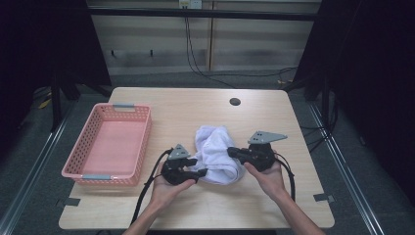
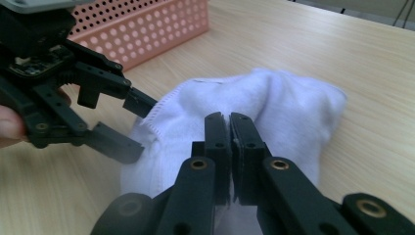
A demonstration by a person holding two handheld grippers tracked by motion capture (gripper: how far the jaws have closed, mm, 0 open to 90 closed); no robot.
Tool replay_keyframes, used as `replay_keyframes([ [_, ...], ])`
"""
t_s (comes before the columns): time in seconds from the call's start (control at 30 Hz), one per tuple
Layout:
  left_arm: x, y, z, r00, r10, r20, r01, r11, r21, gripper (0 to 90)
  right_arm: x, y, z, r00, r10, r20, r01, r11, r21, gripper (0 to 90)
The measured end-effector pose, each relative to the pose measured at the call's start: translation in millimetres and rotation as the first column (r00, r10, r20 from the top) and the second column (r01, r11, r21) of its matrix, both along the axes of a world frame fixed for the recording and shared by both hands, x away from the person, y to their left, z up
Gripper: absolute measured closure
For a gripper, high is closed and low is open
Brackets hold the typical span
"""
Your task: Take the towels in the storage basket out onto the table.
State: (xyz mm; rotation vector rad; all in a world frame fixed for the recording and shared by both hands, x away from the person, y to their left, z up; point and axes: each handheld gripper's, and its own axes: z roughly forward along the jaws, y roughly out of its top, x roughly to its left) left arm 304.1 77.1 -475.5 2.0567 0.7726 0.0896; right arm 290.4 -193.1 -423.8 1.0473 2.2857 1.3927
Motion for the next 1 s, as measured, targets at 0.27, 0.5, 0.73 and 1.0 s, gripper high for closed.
replay_keyframes([
  [0.27,-2.7,0.8,-5.6,0.9973,-0.064,-0.038,0.066,0.9955,0.068,79.6,-13.0,-55.3,-12.4,0.9908,-0.134,-0.015,0.134,0.9909,0.003,87.3],
  [0.5,-34.1,16.5,0.7,0.989,-0.127,-0.075,0.133,0.9887,0.069,79.9,-30.7,-72.4,-30.5,0.9907,-0.118,-0.069,0.114,0.9919,-0.055,84.7],
  [0.73,-37.2,17.6,19.9,0.9909,-0.135,-0.008,0.135,0.9908,-0.017,68.0,-38.9,-75.9,-37.6,0.9916,-0.086,-0.097,0.076,0.9917,-0.103,65.2],
  [1.0,-9.0,-19.9,10.0,0.9913,-0.129,-0.024,0.13,0.9911,0.029,60.4,-18.5,-59.7,-31.3,0.9955,-0.053,-0.078,0.049,0.9976,-0.048,43.8],
])
